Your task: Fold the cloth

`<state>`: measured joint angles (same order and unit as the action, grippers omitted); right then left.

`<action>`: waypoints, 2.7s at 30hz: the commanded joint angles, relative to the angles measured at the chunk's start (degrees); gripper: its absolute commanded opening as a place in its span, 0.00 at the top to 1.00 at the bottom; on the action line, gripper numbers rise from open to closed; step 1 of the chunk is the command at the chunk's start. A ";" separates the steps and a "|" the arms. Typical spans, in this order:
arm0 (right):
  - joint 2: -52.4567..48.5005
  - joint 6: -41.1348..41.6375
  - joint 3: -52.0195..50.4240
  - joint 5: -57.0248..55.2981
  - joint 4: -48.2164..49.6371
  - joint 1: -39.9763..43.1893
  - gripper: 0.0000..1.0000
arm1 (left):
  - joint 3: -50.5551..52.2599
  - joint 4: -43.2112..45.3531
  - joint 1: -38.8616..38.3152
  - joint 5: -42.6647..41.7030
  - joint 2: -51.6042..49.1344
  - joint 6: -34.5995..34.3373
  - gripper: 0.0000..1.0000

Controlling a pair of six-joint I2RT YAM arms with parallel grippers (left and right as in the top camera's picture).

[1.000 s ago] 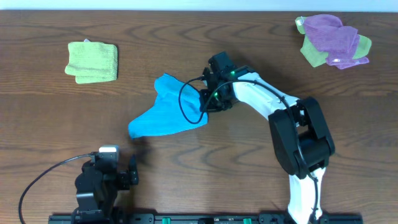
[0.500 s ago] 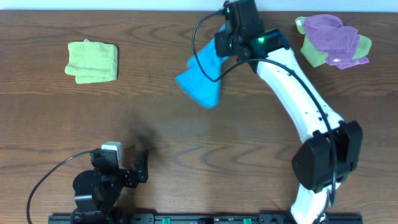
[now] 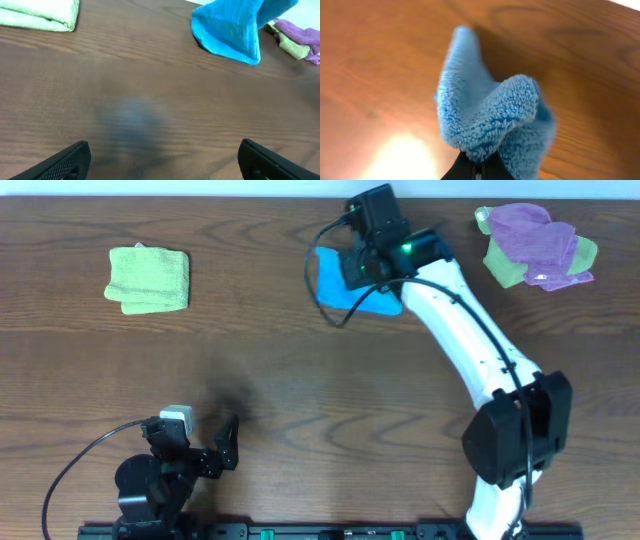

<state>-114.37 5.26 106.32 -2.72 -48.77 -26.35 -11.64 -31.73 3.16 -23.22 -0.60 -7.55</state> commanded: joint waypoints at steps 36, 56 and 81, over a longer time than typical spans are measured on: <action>-12.41 -6.12 -0.28 22.60 -3.63 -8.55 0.45 | -0.52 0.09 -0.28 -0.44 0.07 -0.42 0.05; -14.34 5.44 -0.28 26.05 -3.28 -16.17 0.43 | -0.52 0.02 -0.28 -0.39 0.07 -0.39 0.05; -17.66 -6.54 -0.28 36.09 -4.83 -20.22 0.99 | -0.52 2.25 -0.20 2.23 0.07 -0.24 0.05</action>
<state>-132.11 5.37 106.24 25.54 -52.80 -44.14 -11.64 -30.09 3.16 -22.70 -0.60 -7.57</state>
